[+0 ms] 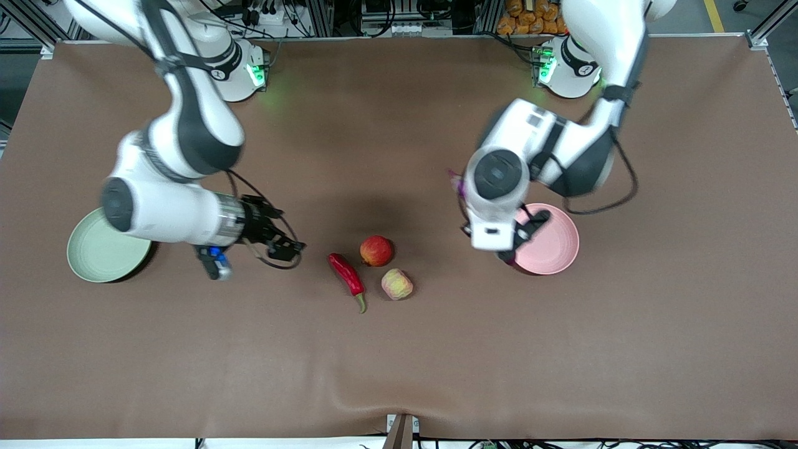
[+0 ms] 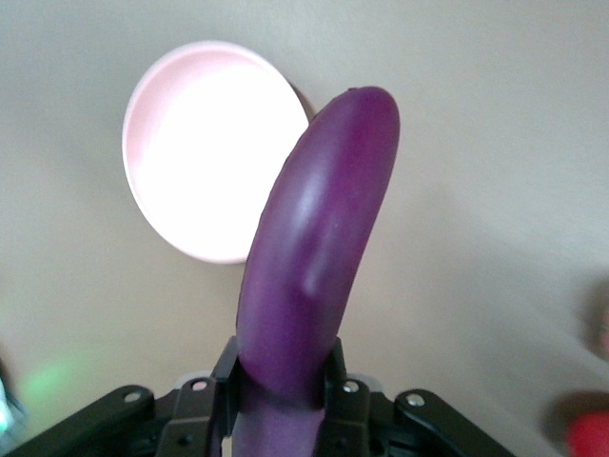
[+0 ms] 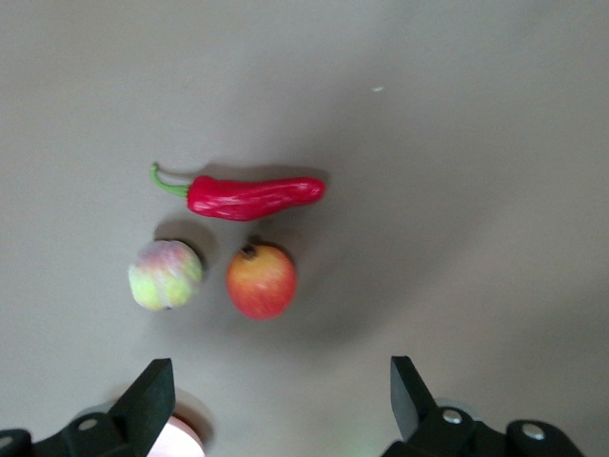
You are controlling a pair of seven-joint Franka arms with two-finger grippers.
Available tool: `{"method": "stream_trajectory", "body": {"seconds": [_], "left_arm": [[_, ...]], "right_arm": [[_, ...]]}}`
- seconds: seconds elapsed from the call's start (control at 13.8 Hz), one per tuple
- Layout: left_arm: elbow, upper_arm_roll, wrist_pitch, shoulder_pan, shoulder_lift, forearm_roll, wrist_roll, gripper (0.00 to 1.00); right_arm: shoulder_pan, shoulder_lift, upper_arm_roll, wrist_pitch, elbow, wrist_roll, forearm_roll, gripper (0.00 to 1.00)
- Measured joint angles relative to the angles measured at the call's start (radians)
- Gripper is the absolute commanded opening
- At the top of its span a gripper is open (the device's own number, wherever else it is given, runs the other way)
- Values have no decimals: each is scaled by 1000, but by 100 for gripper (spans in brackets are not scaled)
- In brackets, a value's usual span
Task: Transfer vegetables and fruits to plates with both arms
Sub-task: 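Lift the eggplant with the left gripper while the right gripper grasps the apple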
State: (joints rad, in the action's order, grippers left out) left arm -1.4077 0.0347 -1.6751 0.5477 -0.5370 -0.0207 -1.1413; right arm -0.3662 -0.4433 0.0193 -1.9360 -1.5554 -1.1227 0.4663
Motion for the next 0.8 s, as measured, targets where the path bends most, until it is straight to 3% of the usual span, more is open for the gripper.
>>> {"method": "stream_trajectory", "body": {"seconds": [0.22, 0.58, 0.8], "left_arm": [[-83, -1, -20, -79, -6, -100, 192, 0], [-405, -2, -388, -142, 57, -197, 330, 0], [-541, -2, -511, -189, 131, -200, 533, 0]], "right_arm": [[-83, -74, 0, -130, -2, -72, 0, 100], [-222, -220, 1, -372, -9, -94, -5, 100], [-254, -274, 3, -410, -9, -115, -64, 100]]}}
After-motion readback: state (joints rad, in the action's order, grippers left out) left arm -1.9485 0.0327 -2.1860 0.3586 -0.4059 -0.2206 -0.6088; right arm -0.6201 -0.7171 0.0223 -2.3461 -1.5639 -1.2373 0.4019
